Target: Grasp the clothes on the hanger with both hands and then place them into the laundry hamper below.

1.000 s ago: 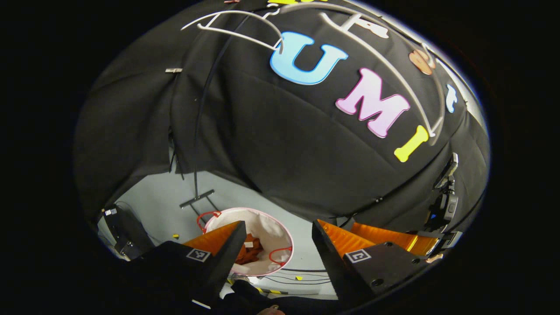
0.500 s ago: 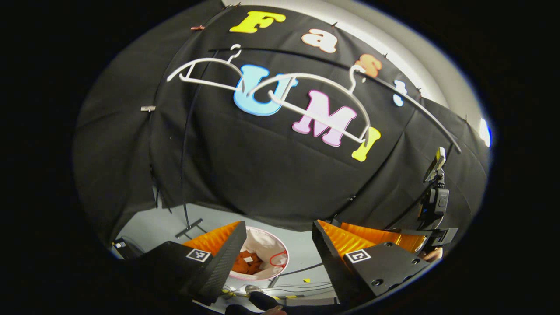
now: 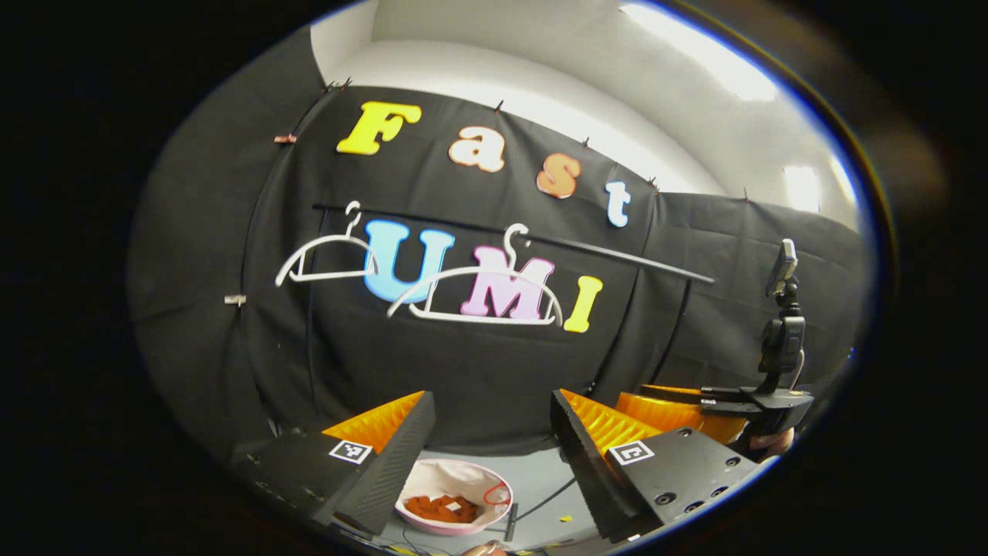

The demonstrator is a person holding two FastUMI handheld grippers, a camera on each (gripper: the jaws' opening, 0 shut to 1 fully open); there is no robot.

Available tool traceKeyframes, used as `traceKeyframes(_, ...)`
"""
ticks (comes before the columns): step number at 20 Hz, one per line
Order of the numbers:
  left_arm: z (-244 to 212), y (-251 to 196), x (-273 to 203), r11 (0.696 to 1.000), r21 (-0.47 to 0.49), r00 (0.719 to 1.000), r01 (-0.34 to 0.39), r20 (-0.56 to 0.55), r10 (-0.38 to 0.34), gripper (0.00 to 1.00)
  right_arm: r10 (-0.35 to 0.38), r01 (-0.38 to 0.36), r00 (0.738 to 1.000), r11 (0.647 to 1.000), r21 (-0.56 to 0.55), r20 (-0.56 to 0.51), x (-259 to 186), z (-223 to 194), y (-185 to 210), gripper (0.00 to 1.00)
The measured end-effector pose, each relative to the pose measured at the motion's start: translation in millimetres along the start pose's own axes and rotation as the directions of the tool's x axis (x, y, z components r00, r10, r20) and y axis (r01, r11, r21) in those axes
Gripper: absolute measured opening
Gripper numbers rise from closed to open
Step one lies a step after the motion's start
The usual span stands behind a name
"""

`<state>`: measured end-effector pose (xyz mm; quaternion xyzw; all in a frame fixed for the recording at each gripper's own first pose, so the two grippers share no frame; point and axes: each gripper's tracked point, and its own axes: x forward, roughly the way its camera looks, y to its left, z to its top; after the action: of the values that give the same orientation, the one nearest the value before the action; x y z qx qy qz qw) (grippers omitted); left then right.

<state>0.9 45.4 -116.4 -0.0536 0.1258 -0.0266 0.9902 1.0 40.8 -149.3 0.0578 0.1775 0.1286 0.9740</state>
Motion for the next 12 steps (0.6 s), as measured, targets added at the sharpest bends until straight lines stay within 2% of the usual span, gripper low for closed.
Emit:
traceKeyframes(2, 26.7, -16.7, -4.3, 0.999, 0.031, 0.998, 0.023, 0.059, -0.025, 0.95, -0.016, 0.024, 0.994, 0.997, -0.077, 0.109, -22.5, 36.2, -2.3, 0.98)
traceKeyframes(3, 34.8, -25.1, -8.7, 0.998, 0.048, 0.997, 0.029, 0.076, -0.033, 0.92, -0.024, 0.038, 0.989, 0.994, -0.100, 0.144, -28.0, 49.2, -2.6, 0.98)
traceKeyframes(5, 55.1, -41.5, -18.2, 0.996, 0.079, 0.990, 0.039, 0.133, -0.050, 0.95, -0.019, 0.037, 0.981, 0.995, -0.089, 0.192, -36.3, 64.6, 3.2, 0.98)
traceKeyframes(6, 60.1, -39.8, -24.2, 0.995, 0.087, 0.986, 0.046, 0.155, -0.060, 0.92, -0.010, 0.027, 0.977, 0.997, -0.074, 0.214, -42.4, 72.5, 5.9, 0.98)
traceKeyframes(7, 61.3, -42.8, -24.5, 0.994, 0.093, 0.983, 0.049, 0.170, -0.064, 0.95, -0.011, 0.026, 0.971, 0.998, -0.062, 0.240, -46.7, 83.2, 7.4, 0.98)
traceKeyframes(8, 65.3, -47.0, -27.7, 0.994, 0.097, 0.981, 0.047, 0.185, -0.064, 0.92, -0.014, 0.031, 0.962, 0.998, -0.060, 0.272, -50.9, 92.9, 4.9, 0.98)
traceKeyframes(10, 70.2, -46.4, -37.3, 0.994, 0.104, 0.974, 0.032, 0.220, -0.054, 0.93, -0.022, 0.047, 0.945, 0.997, -0.067, 0.327, -66.3, 110.6, -3.7, 1.00)
traceKeyframes(12, 72.5, -52.2, -42.3, 0.994, 0.107, 0.971, 0.014, 0.237, -0.039, 0.95, -0.021, 0.049, 0.939, 0.996, -0.073, 0.344, -74.1, 117.5, -7.6, 1.00)
